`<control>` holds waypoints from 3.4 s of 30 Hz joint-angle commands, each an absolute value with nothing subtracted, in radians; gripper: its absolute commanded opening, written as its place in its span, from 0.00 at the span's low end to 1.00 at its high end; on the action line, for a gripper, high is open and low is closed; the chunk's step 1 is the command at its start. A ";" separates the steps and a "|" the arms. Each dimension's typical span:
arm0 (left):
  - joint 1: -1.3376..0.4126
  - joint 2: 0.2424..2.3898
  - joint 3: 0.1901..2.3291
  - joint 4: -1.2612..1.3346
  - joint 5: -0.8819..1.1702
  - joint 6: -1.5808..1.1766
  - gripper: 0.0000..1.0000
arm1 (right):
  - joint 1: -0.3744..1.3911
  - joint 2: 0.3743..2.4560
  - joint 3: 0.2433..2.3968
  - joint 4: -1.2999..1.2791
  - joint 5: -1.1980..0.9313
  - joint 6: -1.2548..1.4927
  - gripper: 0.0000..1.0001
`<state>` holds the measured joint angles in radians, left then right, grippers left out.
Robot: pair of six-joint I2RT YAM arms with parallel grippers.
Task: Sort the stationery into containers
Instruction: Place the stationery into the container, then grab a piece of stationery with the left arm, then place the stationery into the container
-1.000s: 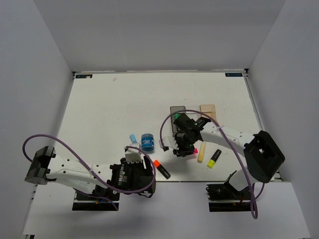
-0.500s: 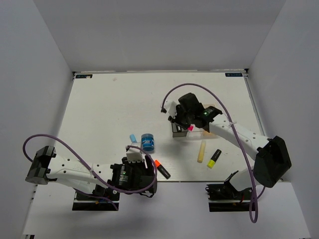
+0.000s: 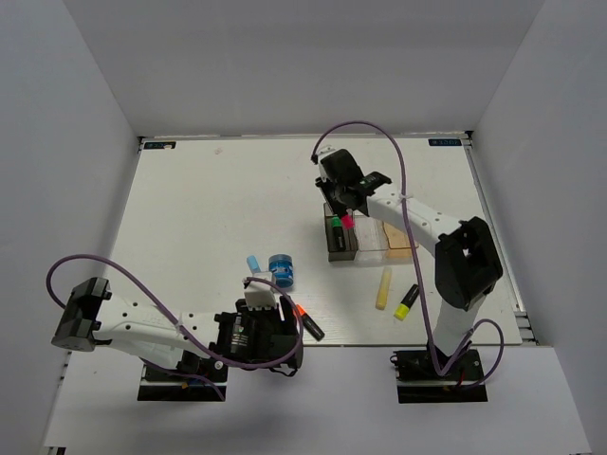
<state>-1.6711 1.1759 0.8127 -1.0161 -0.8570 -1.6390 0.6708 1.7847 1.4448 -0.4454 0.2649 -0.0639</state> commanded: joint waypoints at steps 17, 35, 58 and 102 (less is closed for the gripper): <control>-1.645 1.253 0.851 -0.924 -0.858 -1.702 0.77 | 0.623 1.778 1.450 -0.517 0.123 0.112 0.66; -1.375 1.549 0.971 -0.887 -0.467 -2.056 0.65 | 0.445 1.283 1.076 -0.482 0.222 0.112 0.00; -1.295 1.821 1.094 -0.996 -0.275 -2.006 0.66 | 0.275 1.100 0.916 -0.480 -0.046 0.178 0.32; -1.022 1.902 1.847 -1.066 -0.306 -0.832 0.00 | 0.130 0.963 0.810 -0.623 -0.273 0.020 0.48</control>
<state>-1.1282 1.8908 1.7817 -1.1416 -0.3717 -1.0096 0.1371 0.9829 0.8185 -0.5964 -0.2295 0.0628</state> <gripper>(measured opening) 0.408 0.448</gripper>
